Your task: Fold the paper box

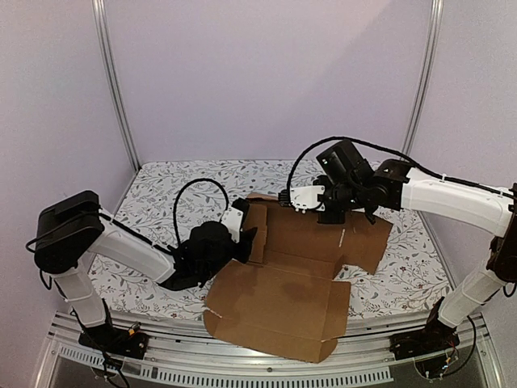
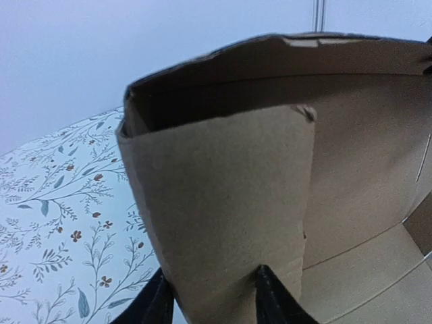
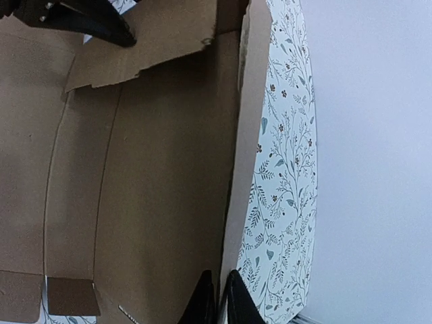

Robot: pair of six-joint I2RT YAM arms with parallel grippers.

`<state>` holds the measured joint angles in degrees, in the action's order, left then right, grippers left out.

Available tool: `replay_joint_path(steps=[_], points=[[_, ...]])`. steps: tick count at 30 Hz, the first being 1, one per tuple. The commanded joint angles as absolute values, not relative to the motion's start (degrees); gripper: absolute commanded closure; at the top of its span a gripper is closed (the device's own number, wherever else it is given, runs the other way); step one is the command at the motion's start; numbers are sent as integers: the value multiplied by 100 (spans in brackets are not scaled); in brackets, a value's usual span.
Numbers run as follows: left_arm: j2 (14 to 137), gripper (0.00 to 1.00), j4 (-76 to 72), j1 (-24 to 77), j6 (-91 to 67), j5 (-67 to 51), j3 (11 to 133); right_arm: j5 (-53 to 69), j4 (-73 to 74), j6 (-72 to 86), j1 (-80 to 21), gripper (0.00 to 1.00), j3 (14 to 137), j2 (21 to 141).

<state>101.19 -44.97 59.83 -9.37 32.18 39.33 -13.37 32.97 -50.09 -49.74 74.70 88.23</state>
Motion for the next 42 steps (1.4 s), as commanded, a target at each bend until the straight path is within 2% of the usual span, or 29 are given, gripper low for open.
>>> replay_joint_path(steps=[1, 6, 12, 17, 21, 28, 36, 42], points=[[9829, 51, -4321, 6090, -632, 2907, 4074, -815, 3929, -4645, -5073, 92, 7782, 8842], [9631, 46, -3464, 6057, -722, 2728, 4227, -824, 3897, -4580, -5076, 92, 7827, 8915], [8867, 22, -3101, 5523, -977, 1521, 3576, -880, 3891, -4699, -5067, 96, 7838, 8960], [8302, 20, -3016, 4928, -1153, 665, 3082, -1151, 3639, -4416, -5122, 99, 7875, 8991], [7755, 19, -2957, 4722, -1200, 81, 2716, -2090, 2953, -4661, -5534, 99, 7331, 8882], [6896, 21, -2671, 4657, -1133, 360, 2146, -2749, 2058, -5778, -5801, 100, 7121, 8989], [6330, 20, -2287, 4450, -1121, 731, 2118, -2018, 1345, -7068, -5302, 100, 8009, 9784], [5256, 20, -2001, 4388, -1227, 1096, 1751, -1966, 1301, -7121, -5440, 100, 7896, 9929]])
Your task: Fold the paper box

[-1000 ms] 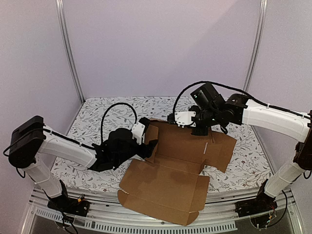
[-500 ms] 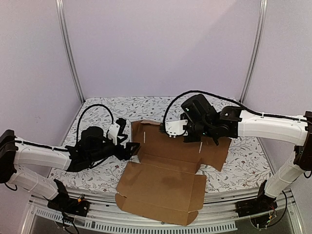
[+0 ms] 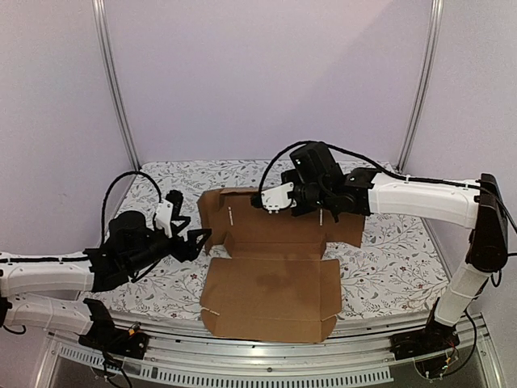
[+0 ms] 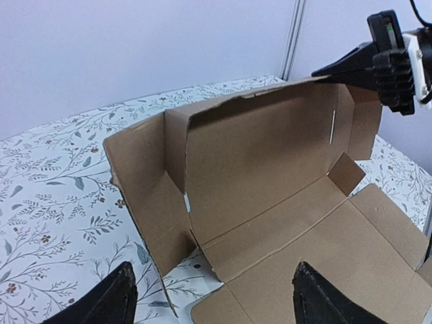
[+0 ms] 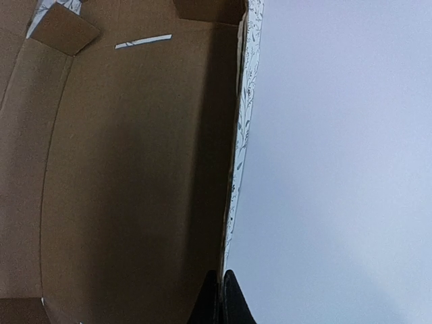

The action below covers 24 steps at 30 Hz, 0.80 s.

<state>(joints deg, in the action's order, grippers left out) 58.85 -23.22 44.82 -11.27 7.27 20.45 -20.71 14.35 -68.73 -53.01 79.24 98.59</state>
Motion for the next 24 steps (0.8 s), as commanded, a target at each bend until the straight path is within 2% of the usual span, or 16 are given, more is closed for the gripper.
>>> replay_joint_path(steps=[1, 6, 10, 15, 19, 24], points=[[5001, 21, -1922, 4386, -1278, 1285, 1643, -1994, 1301, -7075, -5486, 100, 7807, 9874], [3785, 23, -1255, 4345, -1682, 2878, 1173, -2216, 1280, -6922, -5736, 100, 7297, 9599], [3603, 25, -737, 4080, -1965, 3474, 1141, -2329, 1251, -6948, -5822, 100, 7107, 9554], [4319, 26, -780, 3635, -2166, 3489, 1307, -2533, 1266, -6802, -6038, 100, 7078, 9510], [5345, 28, -1032, 3012, -2286, 3022, 1691, -2679, 964, -7007, -6100, 100, 6976, 9536], [6505, 30, -1904, 2826, -1971, 2323, 2231, -2095, -149, -8238, -5348, 100, 7035, 9672]])
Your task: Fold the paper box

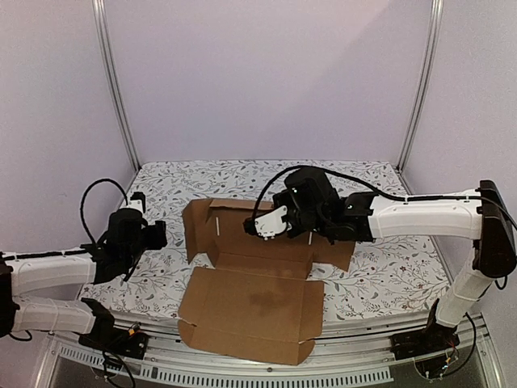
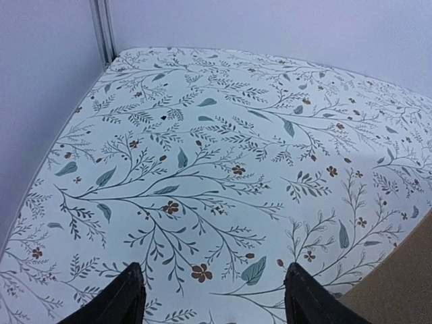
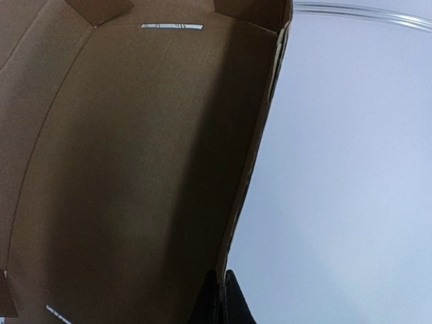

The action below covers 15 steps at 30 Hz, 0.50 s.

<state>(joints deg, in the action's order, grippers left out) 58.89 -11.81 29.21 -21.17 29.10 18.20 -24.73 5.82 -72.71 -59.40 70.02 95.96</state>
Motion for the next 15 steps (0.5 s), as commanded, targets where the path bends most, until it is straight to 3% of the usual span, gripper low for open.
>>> replay_joint_path(steps=[1, 8, 15], points=[[6723, 30, -2020, 2822, -1929, 2233, 2344, -1905, -261, -8471, -5149, 100, 7154, 9768], [8289, 32, -2800, 2821, -1723, 1169, 3138, -1064, -1055, -9321, -4482, 100, 7565, 10328], [9254, 36, -2842, 2856, -1601, 871, 3893, -1169, -1321, -9369, -4486, 100, 6715, 10158]])
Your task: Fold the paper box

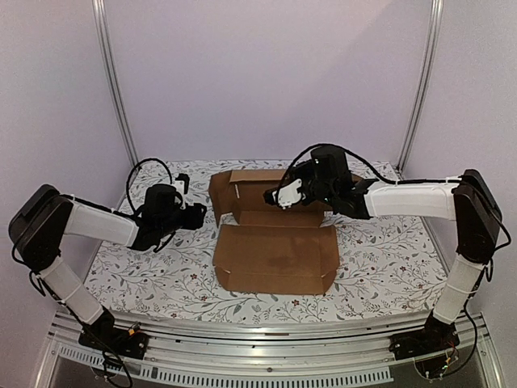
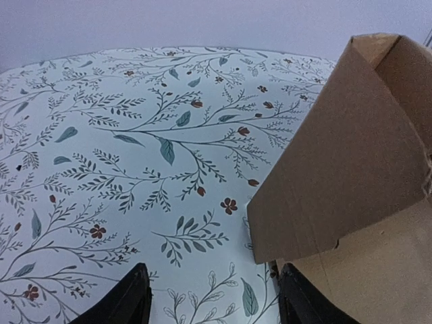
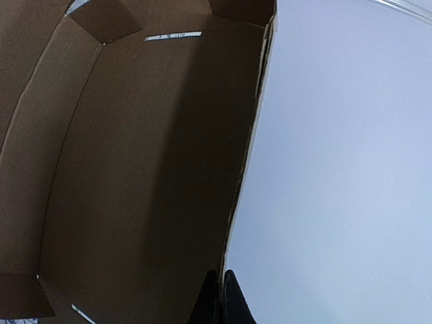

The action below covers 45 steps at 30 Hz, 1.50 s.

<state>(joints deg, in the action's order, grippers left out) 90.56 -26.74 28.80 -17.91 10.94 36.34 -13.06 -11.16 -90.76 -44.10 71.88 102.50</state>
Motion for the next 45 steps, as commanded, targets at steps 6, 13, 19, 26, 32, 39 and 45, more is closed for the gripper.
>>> replay_joint_path(steps=[6, 13, 19, 26, 32, 39, 45], points=[[9130, 37, -2453, 2794, -1280, 1465, 4046, -1282, -1111, -9132, -4453, 100, 6531, 9757], [8942, 37, -2281, 2777, -1144, 1517, 4001, -466, 2709, -8034, -4348, 100, 8380, 9560], [9396, 38, -1918, 2776, -943, 1171, 4359, -296, 3437, -7918, -4351, 100, 8350, 9467], [9911, 39, -2315, 2995, -461, 74, 4622, -415, 3253, -7740, -4346, 100, 8104, 9466], [10100, 39, -2304, 3355, -113, -599, 4945, -513, 3072, -7601, -4311, 100, 7988, 9524], [9878, 38, -1727, 3568, -65, -1024, 5069, -554, 3027, -7491, -4203, 100, 7925, 9527], [9947, 37, -1788, 3710, -143, -957, 4966, -434, 3077, -7374, -4201, 100, 7840, 9401]])
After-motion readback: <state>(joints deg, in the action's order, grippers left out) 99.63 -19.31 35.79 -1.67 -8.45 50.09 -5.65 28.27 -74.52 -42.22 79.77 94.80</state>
